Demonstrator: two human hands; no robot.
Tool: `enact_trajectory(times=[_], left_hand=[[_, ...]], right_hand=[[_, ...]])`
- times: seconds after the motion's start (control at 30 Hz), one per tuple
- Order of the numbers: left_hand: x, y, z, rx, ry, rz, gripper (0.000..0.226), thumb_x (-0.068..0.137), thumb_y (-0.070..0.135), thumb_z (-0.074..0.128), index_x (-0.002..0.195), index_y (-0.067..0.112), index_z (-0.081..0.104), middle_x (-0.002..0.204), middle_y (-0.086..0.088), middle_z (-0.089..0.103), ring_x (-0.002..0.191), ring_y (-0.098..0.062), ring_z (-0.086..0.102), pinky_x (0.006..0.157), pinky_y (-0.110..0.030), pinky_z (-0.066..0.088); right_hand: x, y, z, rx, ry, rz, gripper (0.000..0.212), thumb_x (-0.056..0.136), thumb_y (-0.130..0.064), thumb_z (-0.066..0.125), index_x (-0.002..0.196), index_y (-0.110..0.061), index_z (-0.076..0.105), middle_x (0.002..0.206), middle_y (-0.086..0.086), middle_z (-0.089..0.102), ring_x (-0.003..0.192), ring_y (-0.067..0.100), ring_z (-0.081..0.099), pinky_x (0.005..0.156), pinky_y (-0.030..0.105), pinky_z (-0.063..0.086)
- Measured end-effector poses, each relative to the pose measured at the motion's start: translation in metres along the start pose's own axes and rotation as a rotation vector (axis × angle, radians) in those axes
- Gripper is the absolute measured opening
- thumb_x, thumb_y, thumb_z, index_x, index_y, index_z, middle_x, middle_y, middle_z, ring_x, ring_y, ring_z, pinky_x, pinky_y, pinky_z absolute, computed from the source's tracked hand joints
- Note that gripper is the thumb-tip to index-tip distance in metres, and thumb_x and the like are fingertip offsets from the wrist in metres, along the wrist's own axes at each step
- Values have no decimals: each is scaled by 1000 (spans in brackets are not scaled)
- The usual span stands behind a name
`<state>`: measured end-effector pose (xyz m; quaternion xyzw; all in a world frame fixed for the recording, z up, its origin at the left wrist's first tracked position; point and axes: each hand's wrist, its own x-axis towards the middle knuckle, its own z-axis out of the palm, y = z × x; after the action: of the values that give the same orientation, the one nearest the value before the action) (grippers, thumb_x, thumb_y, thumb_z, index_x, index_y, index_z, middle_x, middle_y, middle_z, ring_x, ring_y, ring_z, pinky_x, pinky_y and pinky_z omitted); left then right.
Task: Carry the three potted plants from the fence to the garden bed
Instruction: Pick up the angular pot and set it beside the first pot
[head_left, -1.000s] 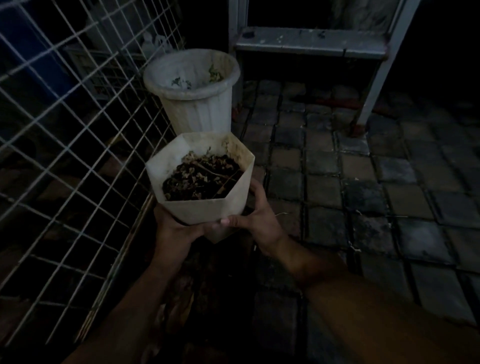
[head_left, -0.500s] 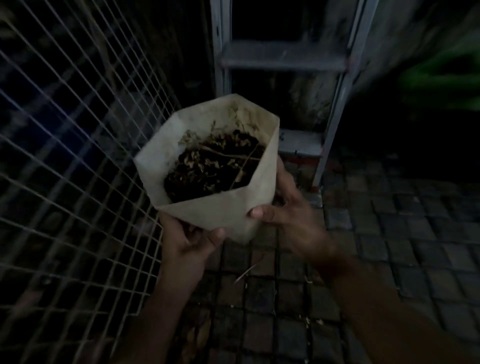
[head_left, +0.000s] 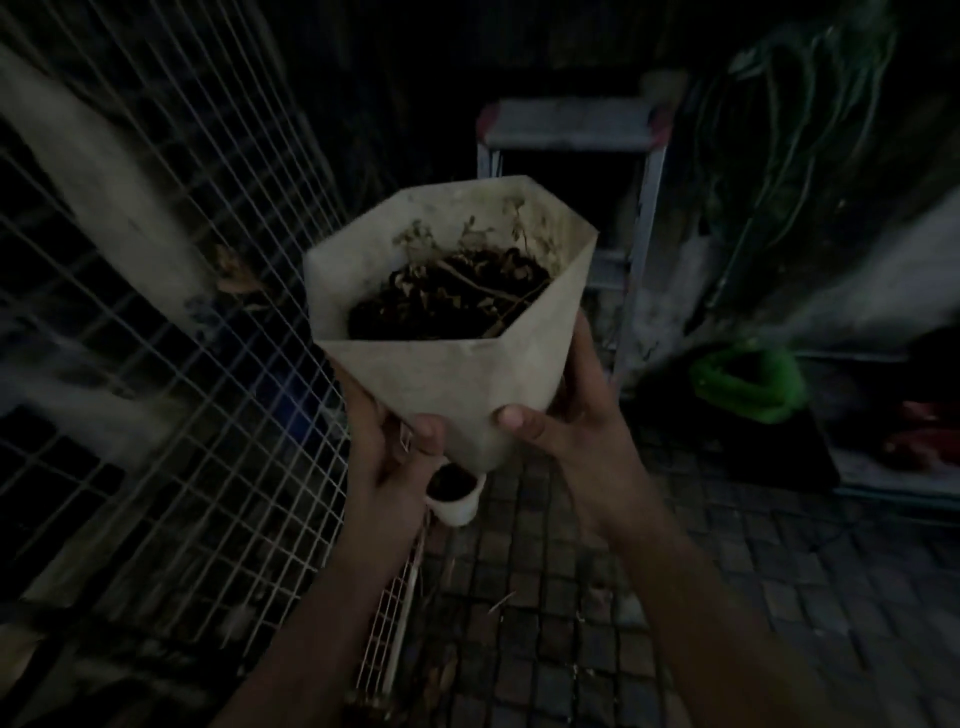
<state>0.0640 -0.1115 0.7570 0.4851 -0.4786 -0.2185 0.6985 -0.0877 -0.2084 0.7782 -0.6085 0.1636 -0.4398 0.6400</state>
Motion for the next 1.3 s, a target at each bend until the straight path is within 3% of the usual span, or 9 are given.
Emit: enact_trajectory(times=[0.23,0.37,0.47,0.57,0.67,0.8,0.97,1.17,1.3], left_hand=[[-3,108,26,6,260,233,86,97,45,63,163,26,12,165,7,34,149,-24,39,113,-46,45],[-30,163,19,93,478,278,80,97,46,60,162,32,16,160,13,42,143,-14,48,104,-28,51],[-59,200,2,165,647,290,82,94,47,63,161,36,18,153,12,51,133,-10,57,93,-23,55],[-95,236,-25,229,763,321,81,91,49,68,158,47,23,154,8,51,133,-14,58,91,-26,57],[-139,270,-63,326,855,327,84,86,52,75,153,58,23,157,6,46,137,-18,55,96,-41,58],[-209,305,-118,472,986,344,95,81,45,83,152,61,21,155,12,48,137,-15,55,96,-38,58],[-299,352,-180,595,1154,351,101,78,41,86,153,60,20,154,20,48,139,-12,52,96,-32,56],[-396,401,-234,775,1358,311,116,69,29,92,152,62,18,153,30,43,137,-3,51,94,-31,59],[-451,420,-273,845,1491,298,116,71,21,90,152,61,18,163,16,34,145,-14,45,106,-50,52]], right_hand=[[-1,-83,20,22,-202,-135,99,88,-22,75,158,-39,7,164,-16,23,146,6,35,106,34,50],[-5,-114,52,91,-379,-97,99,80,-35,82,152,-55,15,161,-19,30,145,8,37,107,44,49],[-12,-132,95,141,-475,-86,96,73,-34,83,144,-60,24,145,-34,46,132,-3,50,95,30,57],[-28,-141,148,206,-601,-73,104,77,-9,83,155,-42,22,154,-12,45,134,11,52,93,36,58],[-55,-145,208,263,-687,-73,99,72,-12,80,147,-49,29,150,-8,49,132,16,55,92,44,59],[-97,-147,293,335,-853,-96,104,74,-13,85,153,-40,24,143,-24,50,127,3,56,88,28,58],[-164,-146,401,412,-1049,-95,99,80,-10,78,157,-36,22,153,-15,46,132,3,52,91,20,55],[-247,-137,518,503,-1262,-10,95,82,-16,78,156,-39,22,154,-9,46,138,15,49,105,45,51],[-296,-125,591,538,-1410,57,97,79,-24,81,155,-41,23,154,-9,46,137,16,49,105,50,50]])
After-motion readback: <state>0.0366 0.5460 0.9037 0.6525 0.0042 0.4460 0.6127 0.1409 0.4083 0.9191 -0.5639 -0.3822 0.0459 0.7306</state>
